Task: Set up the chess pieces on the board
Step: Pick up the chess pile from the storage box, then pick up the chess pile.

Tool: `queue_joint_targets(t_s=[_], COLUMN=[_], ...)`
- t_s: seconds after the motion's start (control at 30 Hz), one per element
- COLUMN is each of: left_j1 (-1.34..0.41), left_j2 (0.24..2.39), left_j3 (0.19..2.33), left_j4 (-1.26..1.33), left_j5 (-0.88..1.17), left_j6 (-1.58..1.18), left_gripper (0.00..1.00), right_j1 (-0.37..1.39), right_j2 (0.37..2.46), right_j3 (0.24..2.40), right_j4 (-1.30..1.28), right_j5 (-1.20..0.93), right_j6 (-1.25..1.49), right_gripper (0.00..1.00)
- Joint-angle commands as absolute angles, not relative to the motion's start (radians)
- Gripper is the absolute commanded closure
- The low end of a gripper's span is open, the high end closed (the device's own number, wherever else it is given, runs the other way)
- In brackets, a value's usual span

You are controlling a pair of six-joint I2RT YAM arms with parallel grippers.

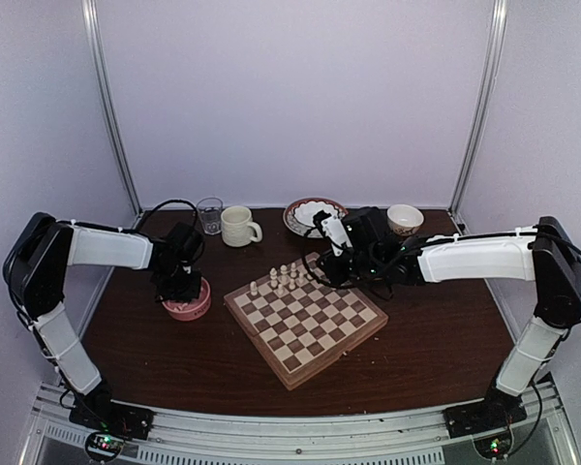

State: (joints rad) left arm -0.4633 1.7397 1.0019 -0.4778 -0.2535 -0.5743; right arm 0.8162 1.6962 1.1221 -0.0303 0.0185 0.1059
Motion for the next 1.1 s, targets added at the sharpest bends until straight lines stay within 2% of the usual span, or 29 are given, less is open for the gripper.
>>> queue_joint_targets(t_s=[0.0, 0.6, 0.87, 1.07], left_j1=[-0.454, -0.456, -0.458, -0.459], left_j2=[1.702, 1.392, 1.348, 1.327], left_j3=[0.972, 0.798, 0.763, 0.751], left_j4=[-0.488, -0.344, -0.291, -0.278], left_j5=[-0.245, -0.145, -0.052, -0.033], left_j6=[-0.569, -0.506, -0.478, -0.460], left_gripper=[0.92, 0.96, 0.97, 0.98], right_j1=[0.827, 0.962, 0.996, 1.034], right_j2=[1.661, 1.699, 1.850, 1.949], right_j3=[1.109, 1.154, 1.310, 1.439], right_j4=[-0.003, 0.047, 0.017, -0.026], right_j5=[0.018, -0.108, -0.264, -0.286], right_j6=[0.097, -0.017, 0.000, -0.058], right_gripper=[0.73, 0.73, 0.73, 0.73])
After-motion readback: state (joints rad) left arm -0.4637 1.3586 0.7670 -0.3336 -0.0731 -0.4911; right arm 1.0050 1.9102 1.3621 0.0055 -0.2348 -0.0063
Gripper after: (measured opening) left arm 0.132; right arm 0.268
